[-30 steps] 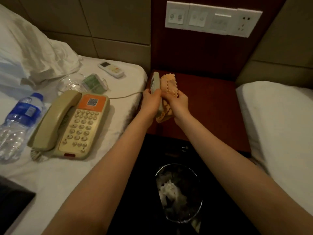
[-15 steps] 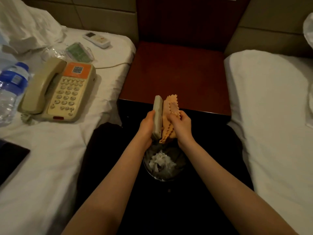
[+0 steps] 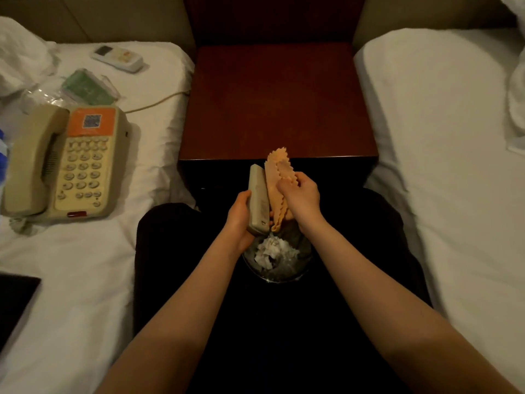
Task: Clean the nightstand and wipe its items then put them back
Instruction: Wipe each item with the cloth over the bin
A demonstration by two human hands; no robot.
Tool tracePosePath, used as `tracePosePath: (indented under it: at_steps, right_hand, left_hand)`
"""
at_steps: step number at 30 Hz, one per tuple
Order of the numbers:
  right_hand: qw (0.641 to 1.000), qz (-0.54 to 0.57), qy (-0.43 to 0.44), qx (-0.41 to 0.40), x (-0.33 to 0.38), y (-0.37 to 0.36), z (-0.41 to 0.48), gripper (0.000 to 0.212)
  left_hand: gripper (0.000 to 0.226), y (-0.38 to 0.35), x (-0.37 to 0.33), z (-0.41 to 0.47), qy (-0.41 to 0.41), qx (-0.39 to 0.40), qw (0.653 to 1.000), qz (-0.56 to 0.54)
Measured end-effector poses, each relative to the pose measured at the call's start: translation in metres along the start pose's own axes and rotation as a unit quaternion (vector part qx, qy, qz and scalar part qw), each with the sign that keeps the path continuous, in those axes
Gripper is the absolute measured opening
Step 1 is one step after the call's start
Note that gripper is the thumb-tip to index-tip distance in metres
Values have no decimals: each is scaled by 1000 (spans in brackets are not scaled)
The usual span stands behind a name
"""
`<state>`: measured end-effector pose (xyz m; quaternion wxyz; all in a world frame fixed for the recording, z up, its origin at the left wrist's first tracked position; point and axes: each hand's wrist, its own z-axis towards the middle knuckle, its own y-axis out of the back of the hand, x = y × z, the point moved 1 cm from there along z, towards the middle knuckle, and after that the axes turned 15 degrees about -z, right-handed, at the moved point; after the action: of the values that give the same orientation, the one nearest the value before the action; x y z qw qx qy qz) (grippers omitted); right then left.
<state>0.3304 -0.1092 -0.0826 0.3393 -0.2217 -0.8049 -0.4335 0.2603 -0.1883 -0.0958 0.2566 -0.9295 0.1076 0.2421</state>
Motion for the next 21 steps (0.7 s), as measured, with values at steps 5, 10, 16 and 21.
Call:
tracePosePath:
  at_steps: [5, 10, 16, 21]
  right_hand:
    - [979, -125, 161, -20, -5, 2, -3, 24]
    - [934, -252, 254, 19, -19, -13, -7, 28]
    - [966, -245, 79, -33, -28, 11, 22, 36]
    - [939, -258, 228, 25, -19, -9, -1, 18]
  left_hand:
    - [33, 8, 9, 10, 43, 32, 999, -3]
    - [40, 9, 20, 22, 26, 56, 998, -16]
    - [39, 10, 18, 20, 60, 62, 996, 17]
    - [38, 14, 14, 26, 8, 25, 999, -18]
